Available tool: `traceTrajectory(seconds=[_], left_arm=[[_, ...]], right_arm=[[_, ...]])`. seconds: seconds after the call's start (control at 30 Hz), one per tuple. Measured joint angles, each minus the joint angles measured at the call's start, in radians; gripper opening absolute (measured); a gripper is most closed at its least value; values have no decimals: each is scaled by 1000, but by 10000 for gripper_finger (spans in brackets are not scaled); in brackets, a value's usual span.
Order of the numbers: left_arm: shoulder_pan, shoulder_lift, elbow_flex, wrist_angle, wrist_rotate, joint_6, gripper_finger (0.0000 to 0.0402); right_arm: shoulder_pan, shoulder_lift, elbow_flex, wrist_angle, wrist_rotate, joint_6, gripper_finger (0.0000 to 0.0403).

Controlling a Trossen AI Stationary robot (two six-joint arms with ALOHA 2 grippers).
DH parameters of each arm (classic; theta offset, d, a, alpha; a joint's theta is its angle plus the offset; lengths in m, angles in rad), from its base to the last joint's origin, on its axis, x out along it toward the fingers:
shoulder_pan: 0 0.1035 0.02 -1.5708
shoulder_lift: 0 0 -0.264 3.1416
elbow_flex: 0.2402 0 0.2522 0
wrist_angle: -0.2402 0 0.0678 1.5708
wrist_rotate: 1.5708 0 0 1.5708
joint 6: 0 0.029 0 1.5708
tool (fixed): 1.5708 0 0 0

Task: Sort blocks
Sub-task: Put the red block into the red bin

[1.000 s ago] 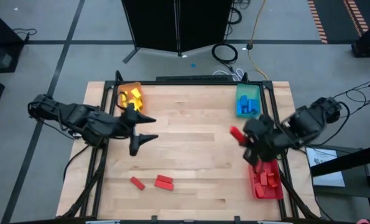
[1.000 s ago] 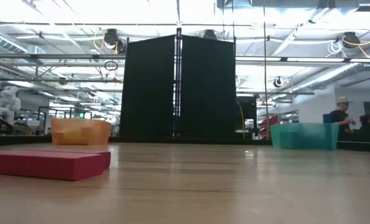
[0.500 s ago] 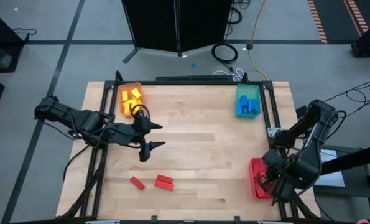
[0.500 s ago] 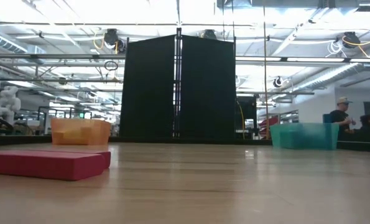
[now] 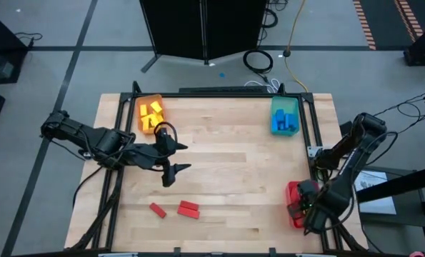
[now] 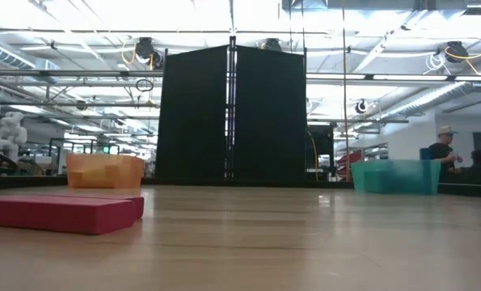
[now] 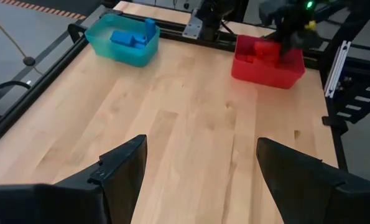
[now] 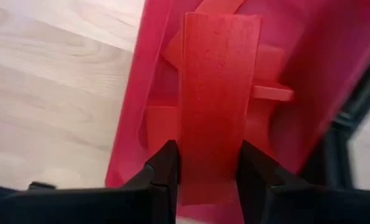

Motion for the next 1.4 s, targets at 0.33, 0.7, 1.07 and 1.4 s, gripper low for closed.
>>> traceTrajectory(seconds=[0.33, 0.7, 1.07, 1.4], left_arm=[[0, 0, 0, -168, 38, -54, 299], [-38, 133, -7, -313, 227, -80, 299], [-296, 289, -8, -425, 396, -135, 299], [-507, 362, -8, -407, 247, -175, 299]], right_arm=[[0, 0, -72, 108, -3, -86, 215], [0, 0, -72, 115, -73, -124, 295], [0, 0, -72, 154, -87, -166, 290], [0, 0, -71, 156, -82, -195, 290]])
